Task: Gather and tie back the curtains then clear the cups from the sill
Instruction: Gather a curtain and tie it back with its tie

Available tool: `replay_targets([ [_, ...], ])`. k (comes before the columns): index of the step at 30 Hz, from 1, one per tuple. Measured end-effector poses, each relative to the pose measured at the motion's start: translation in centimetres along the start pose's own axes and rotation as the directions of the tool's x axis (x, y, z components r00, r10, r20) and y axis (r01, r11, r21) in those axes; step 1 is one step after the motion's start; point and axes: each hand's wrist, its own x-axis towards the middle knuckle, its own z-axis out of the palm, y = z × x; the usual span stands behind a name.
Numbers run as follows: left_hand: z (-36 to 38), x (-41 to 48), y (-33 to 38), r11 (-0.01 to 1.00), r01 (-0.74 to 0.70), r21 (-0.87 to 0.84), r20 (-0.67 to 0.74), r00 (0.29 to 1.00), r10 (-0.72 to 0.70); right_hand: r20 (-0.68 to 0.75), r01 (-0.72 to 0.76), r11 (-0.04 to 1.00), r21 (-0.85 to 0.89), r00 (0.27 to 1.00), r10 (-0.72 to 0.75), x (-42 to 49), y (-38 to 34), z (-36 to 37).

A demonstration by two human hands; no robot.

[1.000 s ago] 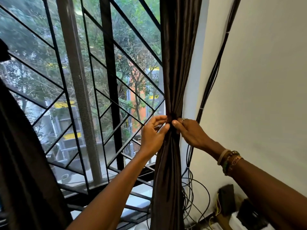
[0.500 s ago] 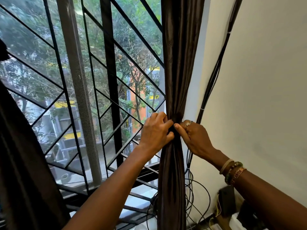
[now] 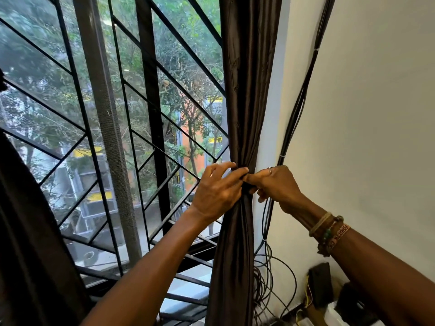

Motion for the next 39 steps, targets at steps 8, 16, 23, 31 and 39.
replay_targets([
  [8,-0.5,-0.9,0.4,0.967,0.22,-0.128,0.123,0.971,-0.205,0.235,0.668,0.53,-0.523,0.711,-0.663,0.2,3.4,-0.4],
  [16,-0.2,-1.5,0.7,0.919,0.333,-0.21,0.184,0.937,-0.297,0.438,0.686,0.292,-0.667,0.677,-0.591,1.2,2.1,-0.3],
  [23,-0.5,-1.4,1.1,0.862,0.371,-0.345,0.241,0.923,-0.301,0.684,0.539,0.522,-0.661,0.719,0.124,3.2,-3.6,-1.8],
  [31,-0.3,-1.5,2.1,0.829,0.404,-0.387,0.213,0.914,-0.346,0.658,0.533,0.428,-0.729,0.719,0.225,3.4,-4.7,-0.8],
  [39,0.1,-0.8,4.9,0.632,0.662,-0.402,0.166,0.732,-0.661,0.558,0.217,0.678,-0.702,0.76,0.334,3.8,-5.5,-0.9],
])
